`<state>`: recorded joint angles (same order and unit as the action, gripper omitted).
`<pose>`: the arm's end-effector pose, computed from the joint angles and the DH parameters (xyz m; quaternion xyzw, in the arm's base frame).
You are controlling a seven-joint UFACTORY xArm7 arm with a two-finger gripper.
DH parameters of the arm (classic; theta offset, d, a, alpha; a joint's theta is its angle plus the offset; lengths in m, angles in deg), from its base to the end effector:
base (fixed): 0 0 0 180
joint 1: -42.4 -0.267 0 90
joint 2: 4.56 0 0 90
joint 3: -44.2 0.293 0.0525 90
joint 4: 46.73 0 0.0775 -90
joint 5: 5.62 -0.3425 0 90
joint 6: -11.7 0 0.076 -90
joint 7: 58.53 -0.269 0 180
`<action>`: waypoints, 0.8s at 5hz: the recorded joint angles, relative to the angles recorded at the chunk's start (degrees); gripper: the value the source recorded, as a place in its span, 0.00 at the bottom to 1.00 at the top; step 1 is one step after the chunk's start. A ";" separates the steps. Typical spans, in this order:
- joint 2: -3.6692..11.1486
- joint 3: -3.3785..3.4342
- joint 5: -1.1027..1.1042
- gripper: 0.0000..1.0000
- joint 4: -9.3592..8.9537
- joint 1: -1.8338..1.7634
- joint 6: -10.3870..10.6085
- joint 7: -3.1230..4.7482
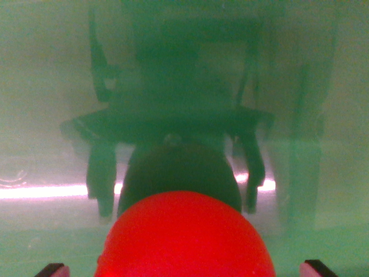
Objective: Pick fruit
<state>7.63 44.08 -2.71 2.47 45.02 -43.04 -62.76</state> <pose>0.3710 -0.0268 0.0362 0.9870 -0.0424 -0.1538 0.0205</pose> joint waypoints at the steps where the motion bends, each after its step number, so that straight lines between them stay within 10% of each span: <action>1: 0.00 0.00 0.00 1.00 0.00 0.00 0.00 0.00; 4: -0.02 0.00 0.00 1.00 0.04 0.00 -0.06 0.00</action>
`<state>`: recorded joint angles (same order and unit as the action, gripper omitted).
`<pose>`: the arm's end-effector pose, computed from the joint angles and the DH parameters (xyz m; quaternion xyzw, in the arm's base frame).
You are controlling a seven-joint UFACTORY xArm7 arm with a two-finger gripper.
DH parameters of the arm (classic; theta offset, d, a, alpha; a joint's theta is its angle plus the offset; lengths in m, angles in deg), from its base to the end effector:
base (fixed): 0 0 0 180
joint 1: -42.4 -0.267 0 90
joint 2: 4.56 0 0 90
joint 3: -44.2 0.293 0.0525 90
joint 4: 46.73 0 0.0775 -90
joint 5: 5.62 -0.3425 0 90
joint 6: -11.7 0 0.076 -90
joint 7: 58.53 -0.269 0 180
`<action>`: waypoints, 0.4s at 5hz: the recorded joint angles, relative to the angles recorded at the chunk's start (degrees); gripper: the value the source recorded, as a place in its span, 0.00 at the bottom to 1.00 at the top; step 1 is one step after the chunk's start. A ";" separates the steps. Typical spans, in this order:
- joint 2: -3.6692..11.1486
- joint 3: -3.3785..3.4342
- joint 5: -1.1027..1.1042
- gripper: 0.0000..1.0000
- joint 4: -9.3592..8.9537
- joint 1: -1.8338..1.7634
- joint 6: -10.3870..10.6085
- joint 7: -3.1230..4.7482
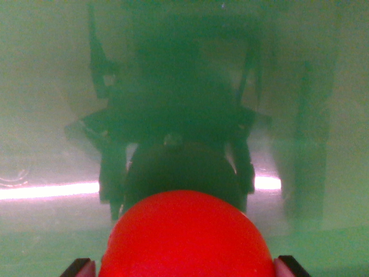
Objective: Pick fruit
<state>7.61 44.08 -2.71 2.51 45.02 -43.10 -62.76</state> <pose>0.3712 -0.0268 0.0366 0.9870 -0.0424 -0.1538 0.0205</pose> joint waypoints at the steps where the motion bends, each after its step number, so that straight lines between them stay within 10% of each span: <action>1: 0.00 0.00 0.00 1.00 0.00 0.00 0.00 0.00; 2: -0.16 0.00 -0.01 1.00 0.30 0.00 -0.46 0.02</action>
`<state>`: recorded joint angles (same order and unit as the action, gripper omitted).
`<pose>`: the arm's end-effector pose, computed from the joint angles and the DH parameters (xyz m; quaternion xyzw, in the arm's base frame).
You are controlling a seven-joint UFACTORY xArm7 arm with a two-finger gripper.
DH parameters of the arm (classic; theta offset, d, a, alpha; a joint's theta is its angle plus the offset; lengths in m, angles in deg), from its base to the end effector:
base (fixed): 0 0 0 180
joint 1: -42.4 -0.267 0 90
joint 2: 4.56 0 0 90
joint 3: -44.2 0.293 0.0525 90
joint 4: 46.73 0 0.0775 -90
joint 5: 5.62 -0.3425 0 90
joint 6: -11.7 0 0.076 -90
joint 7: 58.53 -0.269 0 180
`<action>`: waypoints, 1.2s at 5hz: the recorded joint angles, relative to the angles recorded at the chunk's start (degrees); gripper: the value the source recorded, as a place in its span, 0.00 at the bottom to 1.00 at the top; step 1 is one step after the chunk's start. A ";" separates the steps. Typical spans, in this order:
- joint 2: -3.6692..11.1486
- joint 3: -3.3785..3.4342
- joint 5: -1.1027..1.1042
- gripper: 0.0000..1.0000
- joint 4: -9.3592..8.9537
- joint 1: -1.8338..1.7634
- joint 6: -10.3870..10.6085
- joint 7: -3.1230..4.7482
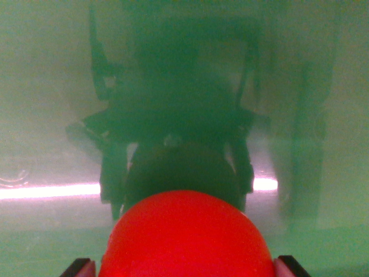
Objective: Pick fruit
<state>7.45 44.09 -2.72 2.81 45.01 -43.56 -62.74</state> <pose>0.3722 -0.0268 0.0390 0.9870 -0.0423 -0.1538 0.0205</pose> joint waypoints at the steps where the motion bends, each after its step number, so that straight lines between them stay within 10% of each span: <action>1: 0.00 0.00 0.00 1.00 0.00 0.00 0.00 0.00; 6: -1.18 0.02 -0.04 1.00 2.21 -0.01 -3.40 0.13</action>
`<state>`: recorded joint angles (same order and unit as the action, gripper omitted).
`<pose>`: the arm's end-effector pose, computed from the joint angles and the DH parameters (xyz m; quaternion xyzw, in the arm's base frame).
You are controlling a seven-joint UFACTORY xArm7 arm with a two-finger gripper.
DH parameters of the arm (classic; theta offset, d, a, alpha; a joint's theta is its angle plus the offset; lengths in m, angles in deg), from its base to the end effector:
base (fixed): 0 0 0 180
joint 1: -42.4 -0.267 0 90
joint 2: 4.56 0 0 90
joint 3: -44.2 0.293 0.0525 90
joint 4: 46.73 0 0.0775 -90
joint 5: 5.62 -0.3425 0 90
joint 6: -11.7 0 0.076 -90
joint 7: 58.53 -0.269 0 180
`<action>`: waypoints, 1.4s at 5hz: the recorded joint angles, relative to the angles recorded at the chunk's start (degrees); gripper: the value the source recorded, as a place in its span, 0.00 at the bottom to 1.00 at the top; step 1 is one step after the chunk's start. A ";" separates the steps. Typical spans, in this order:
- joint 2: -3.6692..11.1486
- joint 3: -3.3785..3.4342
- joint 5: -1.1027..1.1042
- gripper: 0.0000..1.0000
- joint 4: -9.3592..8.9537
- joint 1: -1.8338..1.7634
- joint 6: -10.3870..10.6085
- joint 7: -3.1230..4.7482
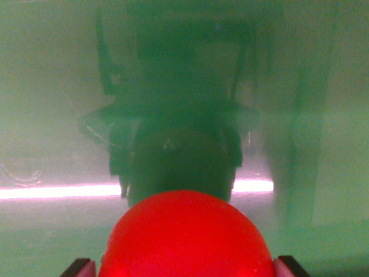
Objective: Pick fruit
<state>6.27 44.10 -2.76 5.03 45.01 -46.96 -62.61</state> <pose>0.3793 -0.0275 0.0577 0.9870 -0.0424 -0.1538 0.0211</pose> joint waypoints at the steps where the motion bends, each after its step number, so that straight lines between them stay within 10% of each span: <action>1: 0.00 0.00 0.00 1.00 0.00 0.00 0.00 0.00; 7: -2.02 0.03 -0.07 1.00 3.77 -0.01 -5.79 0.22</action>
<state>4.25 44.14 -2.83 8.80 44.99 -52.74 -62.38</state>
